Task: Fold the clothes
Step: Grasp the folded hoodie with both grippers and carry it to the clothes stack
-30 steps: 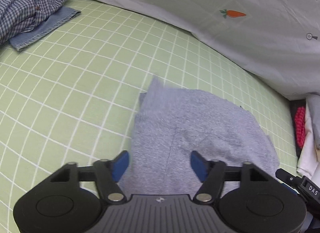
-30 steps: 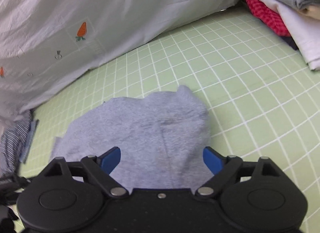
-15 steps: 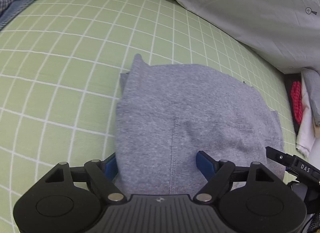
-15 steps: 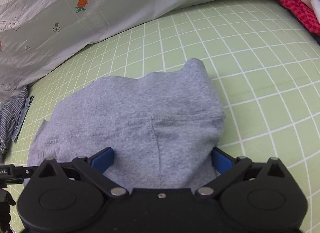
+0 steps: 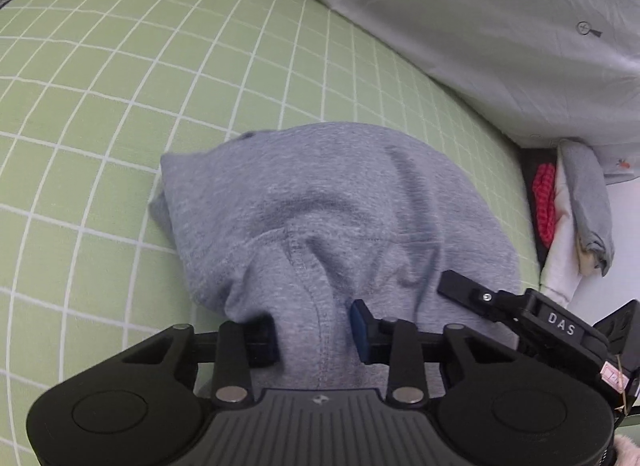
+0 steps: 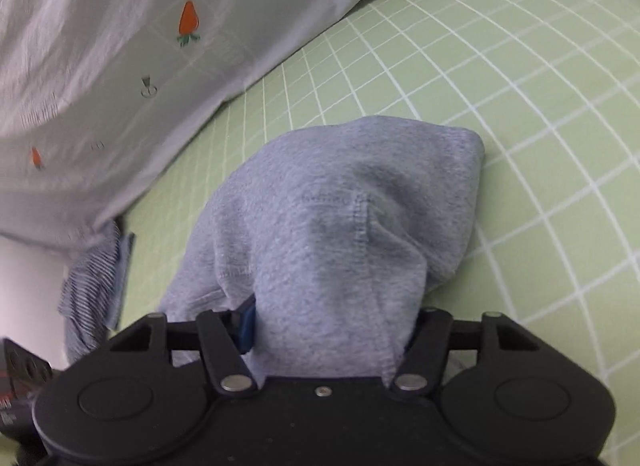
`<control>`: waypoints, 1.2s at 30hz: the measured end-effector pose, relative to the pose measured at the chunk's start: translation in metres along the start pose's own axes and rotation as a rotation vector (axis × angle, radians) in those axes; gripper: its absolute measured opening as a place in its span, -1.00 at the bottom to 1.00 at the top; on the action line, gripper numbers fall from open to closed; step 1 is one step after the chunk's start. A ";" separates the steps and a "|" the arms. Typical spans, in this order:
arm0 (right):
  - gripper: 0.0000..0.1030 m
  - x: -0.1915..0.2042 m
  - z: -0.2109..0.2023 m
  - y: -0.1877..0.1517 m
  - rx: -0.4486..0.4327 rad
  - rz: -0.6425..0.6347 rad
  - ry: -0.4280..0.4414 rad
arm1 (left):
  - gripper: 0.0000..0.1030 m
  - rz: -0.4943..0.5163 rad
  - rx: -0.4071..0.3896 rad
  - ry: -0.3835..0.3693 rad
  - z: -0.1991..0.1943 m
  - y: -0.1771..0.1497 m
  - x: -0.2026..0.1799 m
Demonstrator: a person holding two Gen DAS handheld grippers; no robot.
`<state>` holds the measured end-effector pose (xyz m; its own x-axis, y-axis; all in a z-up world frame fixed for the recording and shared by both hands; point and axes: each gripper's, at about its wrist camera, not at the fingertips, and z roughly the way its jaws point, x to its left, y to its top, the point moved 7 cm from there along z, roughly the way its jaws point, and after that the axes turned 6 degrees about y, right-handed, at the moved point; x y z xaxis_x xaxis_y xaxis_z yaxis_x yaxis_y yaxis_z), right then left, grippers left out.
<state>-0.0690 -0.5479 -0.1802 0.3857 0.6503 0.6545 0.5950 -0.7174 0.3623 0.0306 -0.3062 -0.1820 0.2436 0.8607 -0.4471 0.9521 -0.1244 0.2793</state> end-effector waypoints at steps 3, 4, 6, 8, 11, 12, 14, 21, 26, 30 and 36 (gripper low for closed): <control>0.16 0.005 -0.009 -0.009 -0.023 0.058 0.038 | -0.38 -0.001 -0.027 -0.027 -0.016 -0.010 -0.019; 0.15 0.004 -0.015 -0.011 -0.028 0.069 0.052 | -0.38 0.012 -0.041 -0.030 -0.022 -0.015 -0.028; 0.14 -0.004 -0.034 -0.011 -0.043 0.091 0.083 | -0.39 0.037 -0.069 -0.035 -0.030 -0.025 -0.050; 0.13 -0.013 -0.054 -0.007 -0.062 0.106 0.109 | -0.39 0.061 -0.099 -0.039 -0.036 -0.036 -0.073; 0.13 -0.032 -0.097 0.010 -0.105 0.086 0.146 | -0.39 0.073 -0.143 -0.075 -0.043 -0.049 -0.118; 0.13 -0.039 -0.113 0.018 -0.123 0.078 0.162 | -0.39 0.085 -0.163 -0.085 -0.044 -0.053 -0.137; 0.13 -0.055 -0.146 0.038 -0.159 0.071 0.190 | -0.39 0.090 -0.195 -0.102 -0.047 -0.057 -0.175; 0.13 -0.114 -0.274 0.133 -0.372 0.002 0.240 | -0.39 0.223 -0.305 -0.239 -0.038 -0.046 -0.349; 0.13 -0.155 -0.352 0.220 -0.522 -0.066 0.215 | -0.39 0.281 -0.369 -0.344 -0.022 -0.025 -0.465; 0.13 -0.169 -0.389 0.288 -0.578 -0.172 0.152 | -0.39 0.336 -0.412 -0.378 -0.004 0.001 -0.539; 0.58 -0.191 -0.382 0.391 -0.645 -0.341 -0.091 | -0.31 0.354 -0.434 -0.294 0.059 0.065 -0.601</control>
<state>-0.1795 -1.0485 0.0901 0.3268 0.8616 0.3883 0.1699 -0.4577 0.8727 -0.0433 -0.8606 0.0541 0.6292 0.6248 -0.4622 0.6580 -0.1118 0.7447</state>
